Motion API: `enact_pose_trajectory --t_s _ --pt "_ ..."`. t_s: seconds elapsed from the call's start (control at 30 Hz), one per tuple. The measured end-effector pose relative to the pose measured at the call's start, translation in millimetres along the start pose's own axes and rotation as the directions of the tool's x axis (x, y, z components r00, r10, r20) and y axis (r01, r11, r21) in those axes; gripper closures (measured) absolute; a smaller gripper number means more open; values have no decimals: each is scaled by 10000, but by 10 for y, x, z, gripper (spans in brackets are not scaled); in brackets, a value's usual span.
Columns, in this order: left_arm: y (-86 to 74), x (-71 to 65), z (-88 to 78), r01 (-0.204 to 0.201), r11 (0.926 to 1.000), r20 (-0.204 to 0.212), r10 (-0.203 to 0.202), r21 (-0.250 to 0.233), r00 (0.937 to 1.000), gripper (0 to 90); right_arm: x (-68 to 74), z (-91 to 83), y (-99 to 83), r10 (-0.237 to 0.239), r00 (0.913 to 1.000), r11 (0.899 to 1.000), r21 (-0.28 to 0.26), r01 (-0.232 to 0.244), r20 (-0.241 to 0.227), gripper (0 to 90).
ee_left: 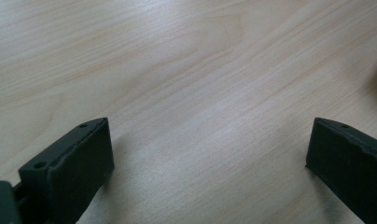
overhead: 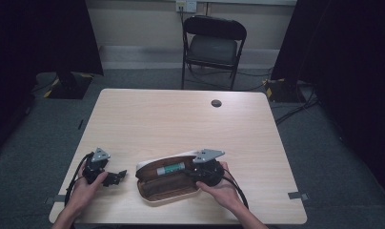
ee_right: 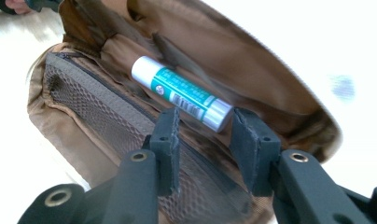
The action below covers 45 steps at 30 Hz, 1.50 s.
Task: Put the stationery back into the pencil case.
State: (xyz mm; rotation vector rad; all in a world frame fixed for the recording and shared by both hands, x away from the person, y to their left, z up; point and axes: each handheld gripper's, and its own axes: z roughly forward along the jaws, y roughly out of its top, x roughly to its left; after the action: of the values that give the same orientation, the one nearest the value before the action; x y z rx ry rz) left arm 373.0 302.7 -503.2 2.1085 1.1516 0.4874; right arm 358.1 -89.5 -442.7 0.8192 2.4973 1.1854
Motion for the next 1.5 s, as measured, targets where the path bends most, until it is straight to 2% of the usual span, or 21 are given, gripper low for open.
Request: enact_pose_trajectory --t_s 0.2,0.47,0.83,1.13,1.37,1.43,1.5 --pt "-1 -3 -2 15 10000 -34 -15 0 10000 2 -75 -131 -45 203 9997 9994 -287 -199 113 626" --pt "-3 -7 -1 61 10000 -54 -61 -23 10000 2 -208 -335 -122 355 9968 9983 -478 -321 710 617" --pt "-1 -4 -1 34 10000 4 -34 5 10000 0 -498 -633 -287 1057 9832 9926 -749 -954 1487 574" --pt "-1 -4 -1 38 10000 3 -38 3 10000 0 -779 -899 -481 1661 9575 9845 -952 -1474 2359 548" --pt "-1 -4 -1 38 10000 4 -38 3 10000 0 -1031 -943 -741 2293 9257 9733 -850 -2134 3009 493" --pt "-1 -4 -1 36 10000 6 -36 6 10000 0 -1100 -937 -812 2466 9187 9691 -740 -2353 3085 451" --pt "-1 -3 -1 35 10000 7 -35 7 10000 0 -1159 -933 -864 2683 9078 9630 -641 -2619 3222 392"
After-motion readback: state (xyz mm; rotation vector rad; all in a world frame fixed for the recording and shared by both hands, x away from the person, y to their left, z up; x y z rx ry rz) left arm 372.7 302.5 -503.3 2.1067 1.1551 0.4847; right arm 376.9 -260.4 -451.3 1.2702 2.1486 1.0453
